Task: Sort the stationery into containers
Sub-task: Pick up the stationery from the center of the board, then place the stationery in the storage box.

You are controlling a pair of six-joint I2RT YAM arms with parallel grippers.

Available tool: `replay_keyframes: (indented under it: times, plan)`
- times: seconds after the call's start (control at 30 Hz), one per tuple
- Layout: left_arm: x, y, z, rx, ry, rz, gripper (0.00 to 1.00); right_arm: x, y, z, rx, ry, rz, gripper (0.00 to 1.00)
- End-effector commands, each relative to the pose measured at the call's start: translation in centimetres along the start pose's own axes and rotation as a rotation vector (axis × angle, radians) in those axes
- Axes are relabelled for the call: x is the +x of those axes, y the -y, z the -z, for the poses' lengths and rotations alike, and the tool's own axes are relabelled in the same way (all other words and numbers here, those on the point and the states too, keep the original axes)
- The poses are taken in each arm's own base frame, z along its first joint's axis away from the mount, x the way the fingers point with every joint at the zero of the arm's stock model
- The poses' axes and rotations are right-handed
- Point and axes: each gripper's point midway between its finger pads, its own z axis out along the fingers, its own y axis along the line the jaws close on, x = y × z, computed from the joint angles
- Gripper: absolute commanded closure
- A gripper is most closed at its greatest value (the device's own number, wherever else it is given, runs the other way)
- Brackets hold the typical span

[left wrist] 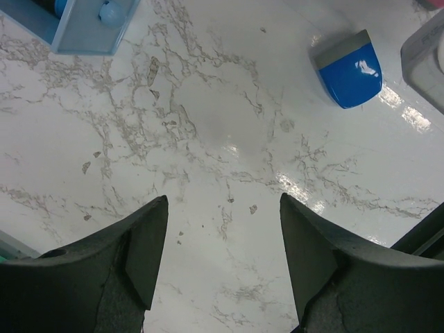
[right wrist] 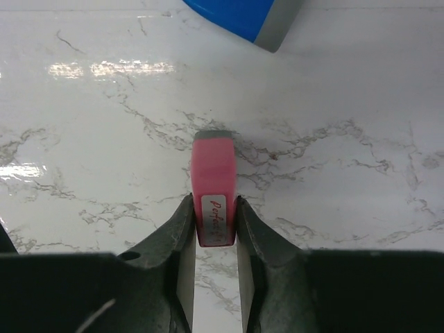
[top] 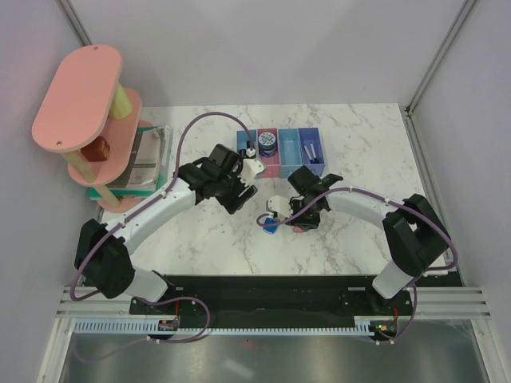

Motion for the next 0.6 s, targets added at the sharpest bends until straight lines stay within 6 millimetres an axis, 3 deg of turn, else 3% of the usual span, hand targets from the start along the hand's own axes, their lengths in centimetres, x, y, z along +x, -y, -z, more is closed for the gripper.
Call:
replay_keyframes:
  times: [0.0,0.17,0.3,0.47,0.57]
  plan:
    - [-0.4,-0.7,1.0,-0.033,0.041,-0.005,0.27,-2.1,2.3,2.8,0.108,0.052,0.002,0.81]
    - [0.3,-1.6,1.7,-0.084,0.038,-0.016,0.27,-4.3,5.2,7.0,0.251,0.097,-0.008,0.82]
    - [1.6,-2.5,3.0,-0.141,0.027,-0.063,0.27,-6.7,9.1,10.8,0.384,0.143,-0.019,0.83]
    - [4.6,-3.1,4.3,-0.196,-0.018,-0.095,0.28,-8.0,14.0,12.8,0.536,0.158,-0.062,0.90]
    - [5.7,-2.8,5.4,-0.197,-0.019,-0.102,0.27,-8.3,18.3,13.9,0.661,0.153,-0.084,0.89]
